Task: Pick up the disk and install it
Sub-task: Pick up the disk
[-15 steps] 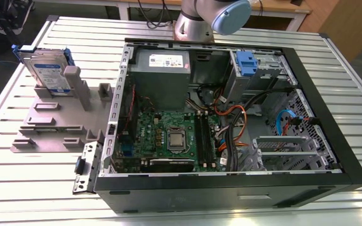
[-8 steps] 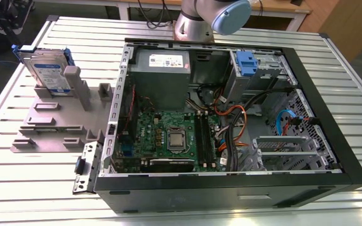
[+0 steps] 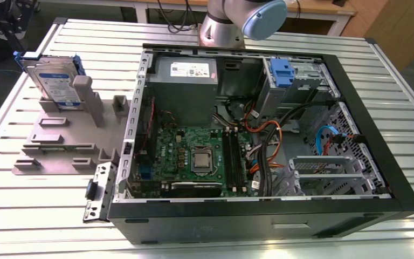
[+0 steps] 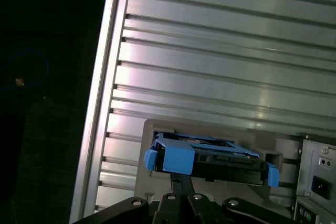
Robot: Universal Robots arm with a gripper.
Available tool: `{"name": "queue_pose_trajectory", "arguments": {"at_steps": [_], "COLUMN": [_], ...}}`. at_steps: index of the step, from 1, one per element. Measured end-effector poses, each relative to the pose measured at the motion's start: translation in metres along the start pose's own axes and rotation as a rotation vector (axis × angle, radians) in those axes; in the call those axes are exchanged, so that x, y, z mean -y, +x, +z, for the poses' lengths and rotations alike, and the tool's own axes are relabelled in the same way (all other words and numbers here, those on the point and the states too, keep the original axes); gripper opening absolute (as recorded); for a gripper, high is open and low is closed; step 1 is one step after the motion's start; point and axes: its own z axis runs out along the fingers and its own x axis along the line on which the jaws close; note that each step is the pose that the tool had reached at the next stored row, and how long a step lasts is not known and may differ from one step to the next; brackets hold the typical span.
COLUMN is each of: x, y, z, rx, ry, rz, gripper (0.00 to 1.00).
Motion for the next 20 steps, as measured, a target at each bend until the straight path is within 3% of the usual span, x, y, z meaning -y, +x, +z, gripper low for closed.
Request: {"name": "queue_pose_trajectory", "arguments": {"at_steps": [20], "x": [0.0], "y": [0.0], "z": [0.0002], "rx": [-0.0083], "ry": [-0.0046], "rz": [-0.188], "gripper": [0.11]}}
